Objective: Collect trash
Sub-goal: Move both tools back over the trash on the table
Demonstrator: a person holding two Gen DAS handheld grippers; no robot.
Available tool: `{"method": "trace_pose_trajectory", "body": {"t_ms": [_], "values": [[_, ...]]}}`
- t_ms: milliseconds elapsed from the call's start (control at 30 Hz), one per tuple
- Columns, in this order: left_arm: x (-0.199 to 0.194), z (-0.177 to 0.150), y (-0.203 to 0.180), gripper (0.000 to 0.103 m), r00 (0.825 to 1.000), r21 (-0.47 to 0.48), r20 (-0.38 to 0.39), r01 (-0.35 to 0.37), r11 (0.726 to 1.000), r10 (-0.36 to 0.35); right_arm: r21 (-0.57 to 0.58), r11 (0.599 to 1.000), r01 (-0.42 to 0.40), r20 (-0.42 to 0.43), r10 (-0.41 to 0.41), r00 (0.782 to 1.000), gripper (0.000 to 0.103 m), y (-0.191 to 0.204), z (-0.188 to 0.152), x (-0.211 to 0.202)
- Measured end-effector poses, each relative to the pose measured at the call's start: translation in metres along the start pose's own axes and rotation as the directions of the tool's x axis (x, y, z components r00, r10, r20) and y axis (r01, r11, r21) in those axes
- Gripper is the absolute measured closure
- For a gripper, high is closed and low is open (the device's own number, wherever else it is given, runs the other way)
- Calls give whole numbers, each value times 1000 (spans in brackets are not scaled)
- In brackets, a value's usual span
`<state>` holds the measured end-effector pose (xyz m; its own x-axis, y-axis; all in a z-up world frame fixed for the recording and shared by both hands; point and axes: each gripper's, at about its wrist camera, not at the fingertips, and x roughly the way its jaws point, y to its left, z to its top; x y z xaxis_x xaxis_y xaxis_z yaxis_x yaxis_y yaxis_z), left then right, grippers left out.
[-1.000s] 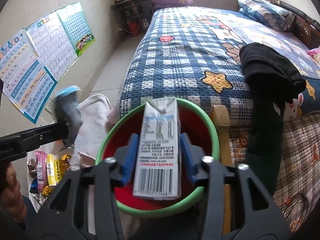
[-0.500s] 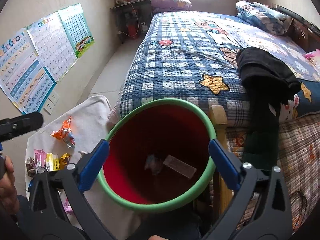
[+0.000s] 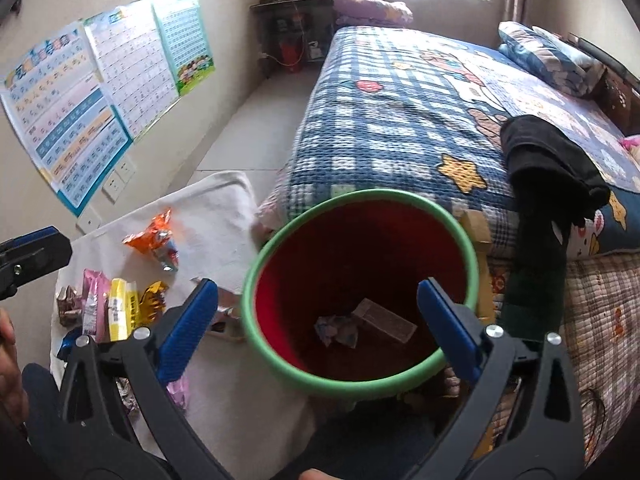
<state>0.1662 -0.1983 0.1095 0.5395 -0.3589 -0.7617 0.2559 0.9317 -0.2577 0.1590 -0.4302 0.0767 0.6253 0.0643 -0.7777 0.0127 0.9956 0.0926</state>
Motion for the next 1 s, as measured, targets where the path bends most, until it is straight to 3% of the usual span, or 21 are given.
{"method": "trace_pose_trajectory", "body": {"t_ms": [367, 600, 767, 1000], "values": [[-36, -53, 74, 8, 995, -115, -5, -99, 988, 99, -72, 994, -88, -26, 86, 996, 5, 61, -21, 6], [-59, -95, 125, 8, 984, -243, 17, -166, 956, 175, -135, 973, -189, -91, 178, 980, 5, 108, -44, 14], [-60, -130, 153, 8, 984, -311, -67, -178, 934, 165, -171, 962, -215, -140, 192, 971, 5, 132, -62, 23], [-57, -169, 171, 8, 973, -300, -164, -205, 932, 161, -210, 952, -222, -203, 180, 962, 5, 155, -87, 38]]}}
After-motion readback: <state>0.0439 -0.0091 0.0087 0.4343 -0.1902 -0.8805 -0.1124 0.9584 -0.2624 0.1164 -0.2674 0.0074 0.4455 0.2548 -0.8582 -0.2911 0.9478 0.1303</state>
